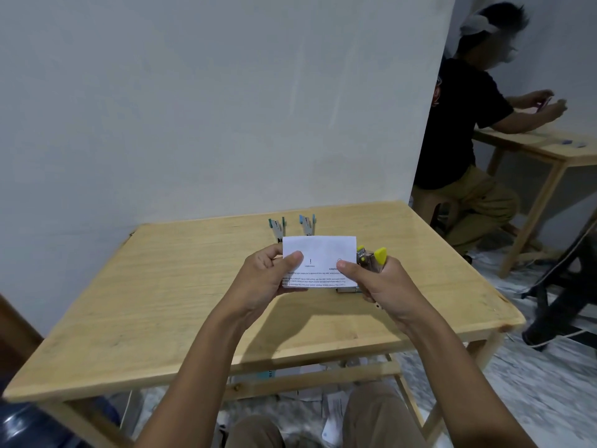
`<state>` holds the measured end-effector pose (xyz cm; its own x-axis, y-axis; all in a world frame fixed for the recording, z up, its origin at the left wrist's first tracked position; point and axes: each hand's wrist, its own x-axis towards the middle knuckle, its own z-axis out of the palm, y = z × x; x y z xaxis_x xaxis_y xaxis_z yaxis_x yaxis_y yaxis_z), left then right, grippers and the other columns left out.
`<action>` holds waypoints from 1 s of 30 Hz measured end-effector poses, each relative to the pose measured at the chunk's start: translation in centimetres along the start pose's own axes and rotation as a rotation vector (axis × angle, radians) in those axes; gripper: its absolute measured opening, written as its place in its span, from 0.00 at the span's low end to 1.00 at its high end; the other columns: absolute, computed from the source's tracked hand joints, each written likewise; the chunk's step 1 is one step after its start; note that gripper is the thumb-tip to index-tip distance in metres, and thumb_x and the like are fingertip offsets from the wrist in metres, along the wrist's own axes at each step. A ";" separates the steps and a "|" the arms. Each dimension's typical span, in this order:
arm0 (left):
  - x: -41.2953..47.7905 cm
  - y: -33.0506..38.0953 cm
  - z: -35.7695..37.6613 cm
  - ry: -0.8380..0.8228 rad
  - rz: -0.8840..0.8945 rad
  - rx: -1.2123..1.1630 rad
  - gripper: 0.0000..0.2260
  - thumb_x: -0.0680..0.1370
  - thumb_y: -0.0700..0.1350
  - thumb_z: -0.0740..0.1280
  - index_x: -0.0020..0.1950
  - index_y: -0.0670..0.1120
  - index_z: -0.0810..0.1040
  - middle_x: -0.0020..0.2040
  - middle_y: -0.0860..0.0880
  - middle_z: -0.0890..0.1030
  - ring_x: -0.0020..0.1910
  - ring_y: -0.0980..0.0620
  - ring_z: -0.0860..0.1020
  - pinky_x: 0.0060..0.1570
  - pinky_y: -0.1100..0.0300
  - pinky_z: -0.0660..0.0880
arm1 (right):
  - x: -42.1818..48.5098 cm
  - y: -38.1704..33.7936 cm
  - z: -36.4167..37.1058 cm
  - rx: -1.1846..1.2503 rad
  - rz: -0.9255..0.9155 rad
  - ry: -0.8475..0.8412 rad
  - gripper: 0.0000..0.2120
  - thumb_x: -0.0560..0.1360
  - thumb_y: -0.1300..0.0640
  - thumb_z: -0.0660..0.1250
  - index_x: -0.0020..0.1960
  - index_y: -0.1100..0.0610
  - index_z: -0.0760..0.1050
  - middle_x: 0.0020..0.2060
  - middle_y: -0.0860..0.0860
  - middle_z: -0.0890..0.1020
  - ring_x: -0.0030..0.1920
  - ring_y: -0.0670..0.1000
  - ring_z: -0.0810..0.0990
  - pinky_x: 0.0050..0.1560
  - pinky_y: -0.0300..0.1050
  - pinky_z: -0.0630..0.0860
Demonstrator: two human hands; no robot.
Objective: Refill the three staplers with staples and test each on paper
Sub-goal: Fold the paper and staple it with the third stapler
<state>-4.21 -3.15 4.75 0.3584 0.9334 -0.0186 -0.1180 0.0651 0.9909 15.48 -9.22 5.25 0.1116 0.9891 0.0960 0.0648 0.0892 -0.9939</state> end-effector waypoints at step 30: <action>-1.1 -4.1 4.2 0.215 -0.004 -0.358 0.03 0.77 0.40 0.69 0.47 0.41 0.81 0.35 0.46 0.81 0.28 0.52 0.76 0.35 0.61 0.73 | 0.6 2.8 2.4 0.210 0.140 0.094 0.20 0.76 0.43 0.67 0.54 0.60 0.81 0.21 0.47 0.64 0.22 0.46 0.59 0.25 0.40 0.57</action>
<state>-0.22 -5.93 1.31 0.1626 0.9828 -0.0871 -0.4451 0.1518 0.8825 13.34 -8.10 2.34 0.1972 0.9792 -0.0479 -0.1636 -0.0153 -0.9864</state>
